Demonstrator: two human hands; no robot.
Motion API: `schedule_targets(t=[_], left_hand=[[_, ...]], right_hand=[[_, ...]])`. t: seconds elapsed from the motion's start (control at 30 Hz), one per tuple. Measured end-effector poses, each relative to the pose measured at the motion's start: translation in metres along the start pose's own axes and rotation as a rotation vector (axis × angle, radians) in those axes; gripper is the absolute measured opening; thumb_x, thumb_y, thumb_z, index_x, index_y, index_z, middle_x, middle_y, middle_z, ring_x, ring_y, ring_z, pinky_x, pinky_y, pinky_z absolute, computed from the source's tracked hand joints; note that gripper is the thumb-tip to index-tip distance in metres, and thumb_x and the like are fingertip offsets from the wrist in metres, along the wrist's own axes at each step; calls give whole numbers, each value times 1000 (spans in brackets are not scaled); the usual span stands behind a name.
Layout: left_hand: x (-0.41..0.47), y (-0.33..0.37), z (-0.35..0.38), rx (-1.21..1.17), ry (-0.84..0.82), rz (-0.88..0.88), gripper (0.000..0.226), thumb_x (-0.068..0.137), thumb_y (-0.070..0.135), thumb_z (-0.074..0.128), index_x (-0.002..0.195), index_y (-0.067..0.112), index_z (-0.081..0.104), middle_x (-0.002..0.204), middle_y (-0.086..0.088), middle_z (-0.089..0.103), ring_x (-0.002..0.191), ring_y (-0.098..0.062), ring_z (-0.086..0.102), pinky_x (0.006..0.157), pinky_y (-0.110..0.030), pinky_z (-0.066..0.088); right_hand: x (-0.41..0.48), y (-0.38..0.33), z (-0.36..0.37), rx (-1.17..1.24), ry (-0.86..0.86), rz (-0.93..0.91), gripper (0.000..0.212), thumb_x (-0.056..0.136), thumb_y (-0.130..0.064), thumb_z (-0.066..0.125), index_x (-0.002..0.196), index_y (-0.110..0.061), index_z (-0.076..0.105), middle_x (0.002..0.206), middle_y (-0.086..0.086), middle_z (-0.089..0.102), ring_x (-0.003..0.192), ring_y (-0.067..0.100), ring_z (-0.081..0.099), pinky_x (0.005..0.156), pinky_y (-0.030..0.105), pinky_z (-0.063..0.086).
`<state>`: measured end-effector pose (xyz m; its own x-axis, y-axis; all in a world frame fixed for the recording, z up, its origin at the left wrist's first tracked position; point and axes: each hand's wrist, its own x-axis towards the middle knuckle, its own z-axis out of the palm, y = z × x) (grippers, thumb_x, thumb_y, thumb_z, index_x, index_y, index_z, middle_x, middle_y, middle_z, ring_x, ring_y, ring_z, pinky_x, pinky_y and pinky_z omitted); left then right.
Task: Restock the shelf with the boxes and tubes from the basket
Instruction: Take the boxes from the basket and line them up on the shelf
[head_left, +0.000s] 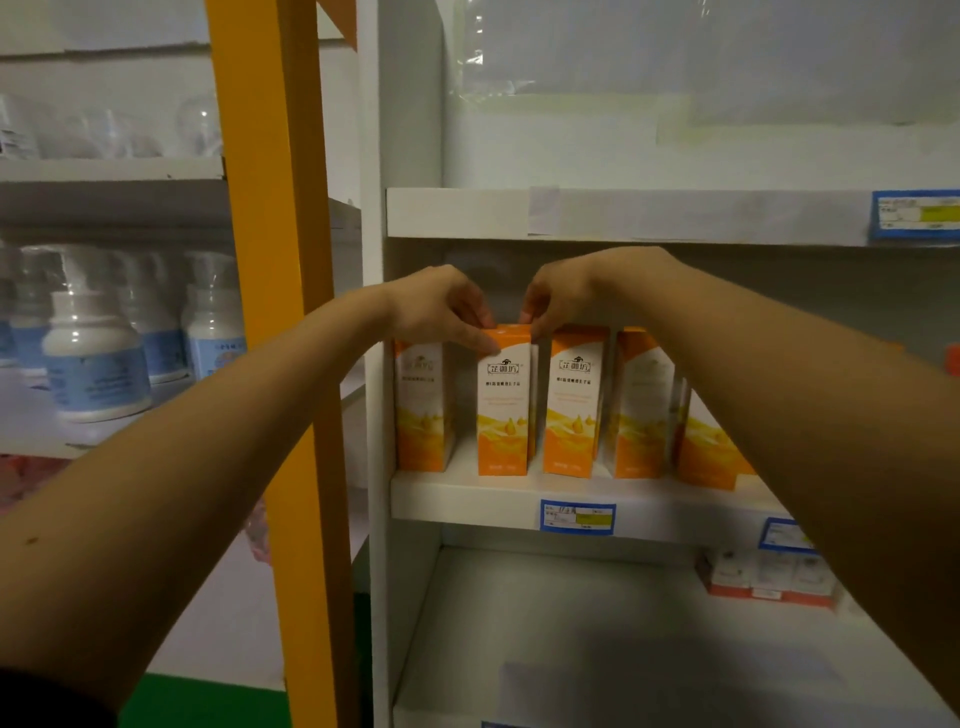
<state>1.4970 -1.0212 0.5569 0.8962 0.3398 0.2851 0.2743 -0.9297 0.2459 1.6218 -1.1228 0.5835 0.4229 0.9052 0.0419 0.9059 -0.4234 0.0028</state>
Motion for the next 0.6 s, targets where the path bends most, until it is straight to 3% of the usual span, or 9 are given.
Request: schedule_targets(t=[0.1, 0.2, 0.4, 0.6], left_hand=[[-3, -4, -2, -24, 13, 4, 32, 82, 27, 65, 109, 10, 64, 100, 0, 65, 93, -14, 61, 74, -15, 45], [-3, -5, -1, 23, 38, -9, 34, 82, 27, 65, 111, 9, 63, 107, -4, 65, 96, -15, 59, 83, -24, 46], [-4, -3, 2, 193, 65, -26, 38, 86, 28, 61, 118, 7, 62, 119, -10, 65, 103, -23, 62, 89, -31, 50], [-6, -2, 1, 388, 58, -40, 39, 88, 32, 56, 122, 13, 59, 121, -8, 63, 110, -23, 58, 95, -35, 46]], right_hand=[[4, -3, 2, -3, 34, 0, 36, 89, -29, 58, 122, -16, 55, 114, 8, 62, 103, 26, 60, 84, 36, 49], [6, -3, 3, -13, 82, 3, 39, 88, -30, 59, 123, -15, 55, 111, 7, 61, 99, 25, 60, 83, 36, 50], [10, -3, 8, 16, 150, 20, 44, 90, -31, 56, 130, -14, 49, 123, 9, 58, 101, 27, 58, 80, 36, 48], [20, -8, 12, 38, 138, -23, 42, 88, -34, 57, 125, -16, 56, 120, 7, 62, 105, 27, 60, 91, 39, 51]])
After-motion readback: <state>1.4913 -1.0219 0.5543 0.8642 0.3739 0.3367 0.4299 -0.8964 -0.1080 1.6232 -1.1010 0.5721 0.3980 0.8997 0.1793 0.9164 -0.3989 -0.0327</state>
